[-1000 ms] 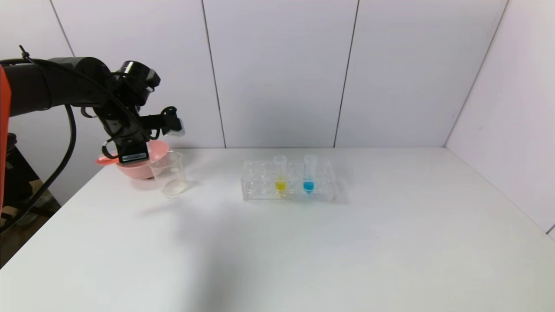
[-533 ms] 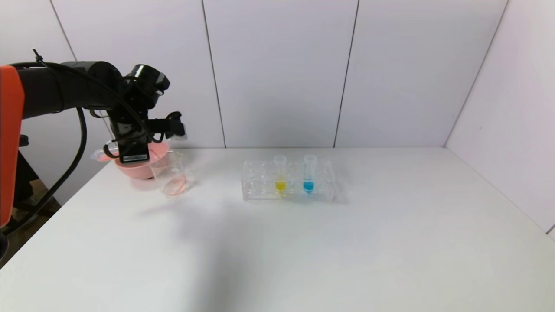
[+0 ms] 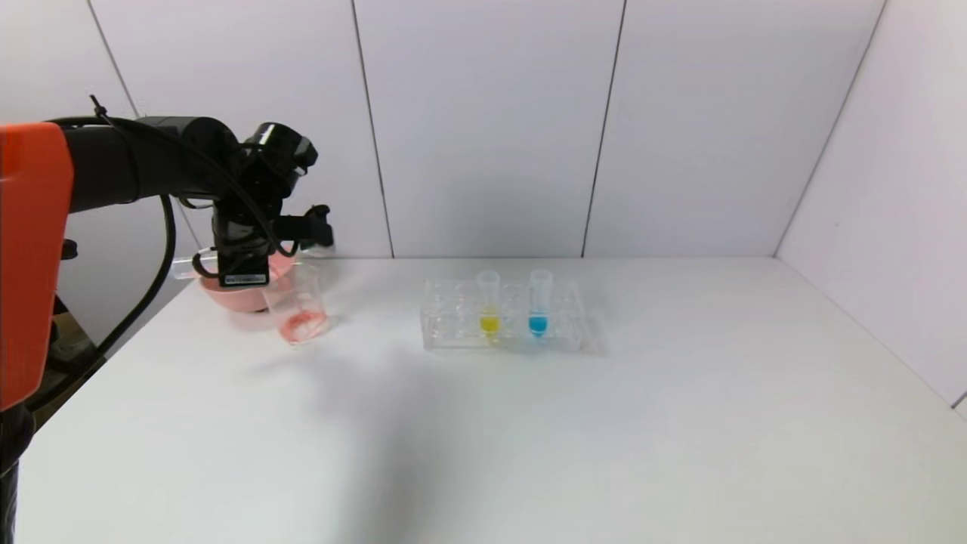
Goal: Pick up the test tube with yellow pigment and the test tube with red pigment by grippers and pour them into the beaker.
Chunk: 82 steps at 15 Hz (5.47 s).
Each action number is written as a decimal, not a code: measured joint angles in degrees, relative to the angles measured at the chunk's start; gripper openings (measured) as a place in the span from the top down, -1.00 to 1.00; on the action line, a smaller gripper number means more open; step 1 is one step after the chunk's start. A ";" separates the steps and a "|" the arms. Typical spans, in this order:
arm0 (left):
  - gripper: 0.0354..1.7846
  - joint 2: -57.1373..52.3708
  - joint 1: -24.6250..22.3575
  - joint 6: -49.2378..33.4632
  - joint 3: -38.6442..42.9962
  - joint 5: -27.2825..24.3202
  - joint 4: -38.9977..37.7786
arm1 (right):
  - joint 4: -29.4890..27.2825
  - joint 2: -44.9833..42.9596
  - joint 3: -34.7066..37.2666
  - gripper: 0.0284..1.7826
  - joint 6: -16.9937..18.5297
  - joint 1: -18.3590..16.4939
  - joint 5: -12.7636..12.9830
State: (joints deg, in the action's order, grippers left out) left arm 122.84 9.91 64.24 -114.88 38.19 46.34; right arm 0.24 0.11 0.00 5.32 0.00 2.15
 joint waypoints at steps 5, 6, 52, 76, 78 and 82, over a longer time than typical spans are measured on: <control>0.53 0.89 1.57 0.33 0.00 3.43 0.52 | 0.00 0.00 0.00 -0.92 0.00 0.00 0.02; 0.53 1.00 1.74 0.56 0.00 4.25 0.71 | 0.00 0.00 0.00 -0.92 0.00 0.00 0.00; 0.53 1.50 -16.77 -70.00 39.56 -25.97 -94.43 | 0.00 -0.01 0.00 -0.92 0.00 0.00 0.00; -0.98 -12.64 -15.25 -69.73 55.54 -41.96 -92.22 | -0.02 -0.01 0.00 -0.92 0.02 0.00 0.02; -0.98 -19.70 -15.08 -69.32 63.38 -53.41 -91.21 | -0.02 -0.01 0.00 -0.92 0.02 0.00 0.02; -0.98 -31.44 -9.23 -65.87 77.29 -71.81 -90.71 | 0.00 -0.01 0.00 -0.92 0.00 0.00 -0.02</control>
State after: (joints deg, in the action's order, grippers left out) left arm 91.41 0.68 -1.62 -37.60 -33.62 -44.37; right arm 0.24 0.10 0.00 5.32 0.00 2.12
